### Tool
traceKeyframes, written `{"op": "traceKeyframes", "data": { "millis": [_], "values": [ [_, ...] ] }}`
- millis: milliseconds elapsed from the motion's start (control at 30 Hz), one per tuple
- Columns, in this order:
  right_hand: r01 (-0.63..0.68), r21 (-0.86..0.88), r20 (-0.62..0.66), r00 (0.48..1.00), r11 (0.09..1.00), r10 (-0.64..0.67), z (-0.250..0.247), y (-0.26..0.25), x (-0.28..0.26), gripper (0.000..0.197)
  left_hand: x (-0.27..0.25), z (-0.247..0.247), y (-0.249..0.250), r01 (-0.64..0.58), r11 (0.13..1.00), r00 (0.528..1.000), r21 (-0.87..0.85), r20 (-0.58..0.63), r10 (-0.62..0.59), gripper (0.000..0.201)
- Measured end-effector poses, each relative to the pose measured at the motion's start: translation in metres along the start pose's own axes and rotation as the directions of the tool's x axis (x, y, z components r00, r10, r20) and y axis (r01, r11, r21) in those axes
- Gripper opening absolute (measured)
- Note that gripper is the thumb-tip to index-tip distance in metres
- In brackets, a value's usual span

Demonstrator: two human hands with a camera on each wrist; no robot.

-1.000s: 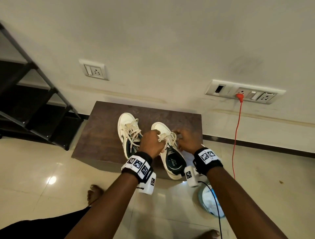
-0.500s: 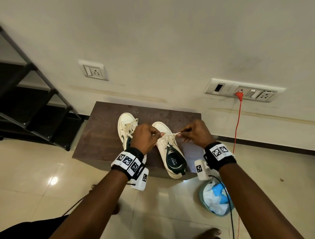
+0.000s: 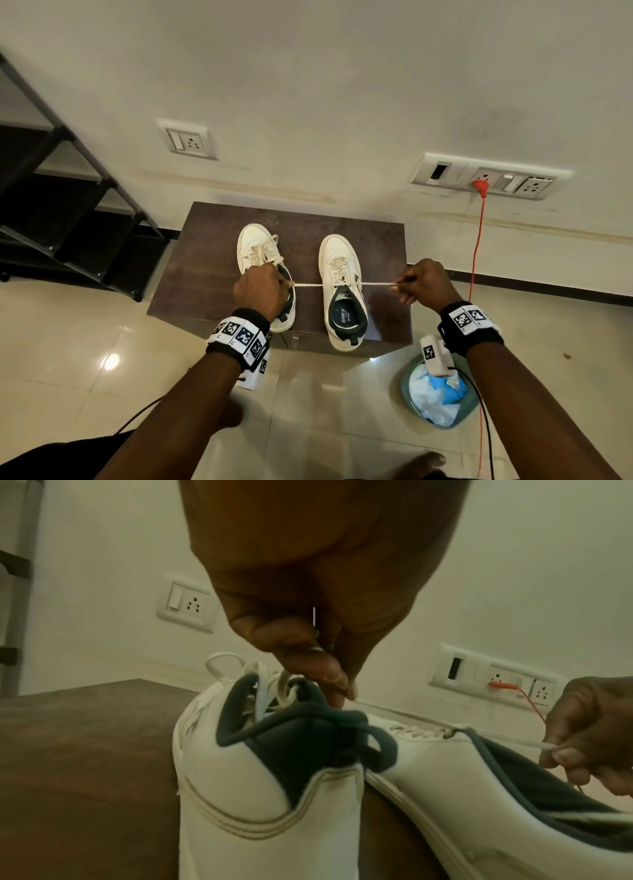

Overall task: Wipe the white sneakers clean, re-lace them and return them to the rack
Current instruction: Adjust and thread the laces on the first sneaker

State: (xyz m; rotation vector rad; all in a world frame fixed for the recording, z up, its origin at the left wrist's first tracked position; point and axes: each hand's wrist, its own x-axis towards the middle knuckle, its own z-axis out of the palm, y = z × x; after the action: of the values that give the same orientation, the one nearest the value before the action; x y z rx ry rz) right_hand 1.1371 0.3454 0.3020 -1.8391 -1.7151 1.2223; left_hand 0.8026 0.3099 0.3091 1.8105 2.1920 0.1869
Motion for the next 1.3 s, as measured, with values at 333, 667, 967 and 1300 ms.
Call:
{"op": "traceKeyframes", "data": {
  "millis": [333,667,967,1300],
  "values": [
    [-0.004,-0.079,0.010,1.000,0.997,0.004,0.010,0.004,0.005,0.009,0.007,0.007,0.008,-0.073,0.996,0.995,0.048,-0.068,0.076,0.033],
    [0.149,-0.077,0.021,0.989,0.986,-0.147,0.062,-0.028,0.012,0.023,0.001,0.013,0.057,-0.245,0.951,0.960,-0.191,0.092,0.265,0.035],
    [0.185,-0.079,-0.059,0.980,0.980,-0.190,0.070,-0.028,0.015,0.004,0.015,0.019,0.053,-0.267,0.940,0.943,-0.214,0.145,0.301,0.011],
    [0.131,-0.047,-0.149,0.979,0.990,-0.137,0.076,-0.014,0.007,0.011,0.018,0.019,0.057,-0.184,0.946,0.972,-0.266,0.093,0.215,0.011]
  ]
}}
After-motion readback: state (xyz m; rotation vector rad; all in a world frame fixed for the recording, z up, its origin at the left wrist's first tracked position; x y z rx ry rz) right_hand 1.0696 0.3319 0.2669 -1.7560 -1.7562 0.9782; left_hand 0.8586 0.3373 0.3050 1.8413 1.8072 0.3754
